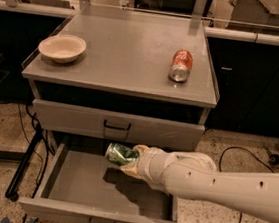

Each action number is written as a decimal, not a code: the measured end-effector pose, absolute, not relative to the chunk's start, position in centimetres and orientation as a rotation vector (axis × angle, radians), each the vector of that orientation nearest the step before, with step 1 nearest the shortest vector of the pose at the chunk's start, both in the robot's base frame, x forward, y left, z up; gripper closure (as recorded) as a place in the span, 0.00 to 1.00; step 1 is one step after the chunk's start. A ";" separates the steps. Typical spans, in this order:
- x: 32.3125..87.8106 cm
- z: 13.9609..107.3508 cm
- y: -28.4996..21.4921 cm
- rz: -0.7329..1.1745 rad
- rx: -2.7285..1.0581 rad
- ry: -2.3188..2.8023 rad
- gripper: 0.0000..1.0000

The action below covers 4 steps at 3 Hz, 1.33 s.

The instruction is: Pick green can from middle drawer and place on counter

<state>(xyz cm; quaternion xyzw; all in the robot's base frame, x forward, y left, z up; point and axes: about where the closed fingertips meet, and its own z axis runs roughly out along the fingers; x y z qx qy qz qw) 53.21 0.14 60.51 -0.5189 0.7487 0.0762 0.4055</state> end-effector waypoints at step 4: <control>56.3 69.4 2.9 0.050 -1.378 1.620 1.00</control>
Offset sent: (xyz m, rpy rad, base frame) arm 0.0129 0.0255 0.0241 0.0444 -0.0967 0.0664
